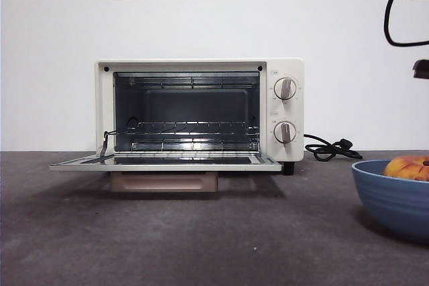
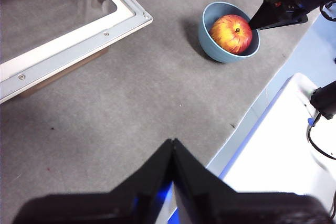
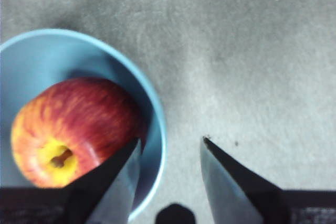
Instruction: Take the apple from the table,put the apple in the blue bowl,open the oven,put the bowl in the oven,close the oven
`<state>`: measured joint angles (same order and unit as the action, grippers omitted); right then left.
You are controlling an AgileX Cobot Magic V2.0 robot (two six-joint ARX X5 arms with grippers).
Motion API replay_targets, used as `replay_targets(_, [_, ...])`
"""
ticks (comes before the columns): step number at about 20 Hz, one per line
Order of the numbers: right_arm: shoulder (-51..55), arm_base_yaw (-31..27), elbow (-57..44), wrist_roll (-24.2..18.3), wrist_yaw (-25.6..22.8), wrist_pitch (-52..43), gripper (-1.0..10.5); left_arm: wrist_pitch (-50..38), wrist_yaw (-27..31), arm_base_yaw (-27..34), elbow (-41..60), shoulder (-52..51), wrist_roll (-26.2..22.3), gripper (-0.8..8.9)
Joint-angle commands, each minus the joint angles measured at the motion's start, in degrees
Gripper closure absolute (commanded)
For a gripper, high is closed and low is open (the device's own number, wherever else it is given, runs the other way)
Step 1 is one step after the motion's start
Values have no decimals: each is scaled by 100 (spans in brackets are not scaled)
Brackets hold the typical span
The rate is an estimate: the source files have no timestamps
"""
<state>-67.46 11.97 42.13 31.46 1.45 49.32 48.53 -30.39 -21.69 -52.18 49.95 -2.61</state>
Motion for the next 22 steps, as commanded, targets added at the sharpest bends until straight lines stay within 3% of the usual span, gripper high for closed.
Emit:
replay_targets(1, [-192,-4,-42,-66,-20,-96,753,-7,-4,0,2,-20,-107,820])
replay_targets(4, [-459,-2,-39,-83,7,-186,770,2,-7,0,2,-20,-105,820])
replay_targets(6, [-518,-2,-39,-116,4,-127,973,4,-7,0,2,-20,-107,820])
replay_targets(10, [-457,13,101,63,87,44,958,33,-7,0,2,-20,-105,820])
replay_targets(12, [-455,136,433,472,90,387,958,70,-7,0,2,-20,-103,819])
replay_targets(17, [-562,739,1589,793,136,610,958,295,-7,0,2,-39,-101,819])
replay_targets(22, [-1495,1327,2918,866,304,573,958,457,-9,0,2,-68,-46,819])
